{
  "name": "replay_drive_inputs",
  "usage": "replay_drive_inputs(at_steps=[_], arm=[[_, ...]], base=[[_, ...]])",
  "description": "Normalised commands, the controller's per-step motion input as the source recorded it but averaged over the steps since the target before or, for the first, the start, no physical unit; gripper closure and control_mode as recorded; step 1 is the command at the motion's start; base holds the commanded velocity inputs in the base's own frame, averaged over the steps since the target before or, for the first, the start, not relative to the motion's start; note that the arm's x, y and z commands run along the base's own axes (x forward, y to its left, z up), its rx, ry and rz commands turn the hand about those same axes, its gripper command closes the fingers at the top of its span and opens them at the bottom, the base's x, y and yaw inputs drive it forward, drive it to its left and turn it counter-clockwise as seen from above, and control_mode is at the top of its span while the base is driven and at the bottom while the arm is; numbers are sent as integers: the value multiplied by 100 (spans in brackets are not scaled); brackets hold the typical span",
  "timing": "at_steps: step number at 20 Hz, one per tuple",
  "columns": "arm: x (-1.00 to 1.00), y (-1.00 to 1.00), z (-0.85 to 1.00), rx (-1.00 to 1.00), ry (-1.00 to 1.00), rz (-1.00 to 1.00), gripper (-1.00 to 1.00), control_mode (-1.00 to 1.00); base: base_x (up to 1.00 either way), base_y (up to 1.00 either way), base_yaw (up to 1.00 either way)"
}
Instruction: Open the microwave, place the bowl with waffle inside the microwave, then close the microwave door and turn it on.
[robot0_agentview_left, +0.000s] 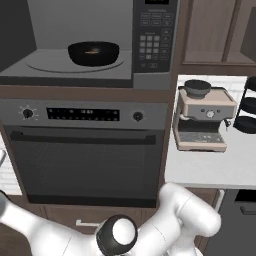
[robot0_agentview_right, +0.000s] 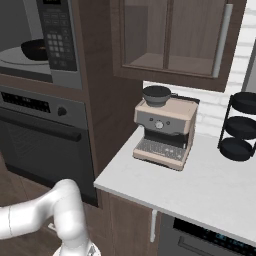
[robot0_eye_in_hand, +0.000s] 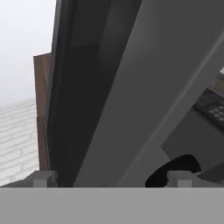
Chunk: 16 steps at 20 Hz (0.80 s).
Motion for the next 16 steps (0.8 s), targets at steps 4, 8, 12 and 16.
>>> replay_drive_inputs(at_steps=[4,8,12,16], arm=[[-10,-46,26,4,-8,-11,-100,-100],[-26,-71,32,16,-15,-8,-100,-100],[-25,-71,46,22,-16,-7,-100,-100],[-16,-75,43,21,-13,-4,-100,-100]], base=[[0,0,0],[0,0,0],[0,0,0],[0,0,0]])
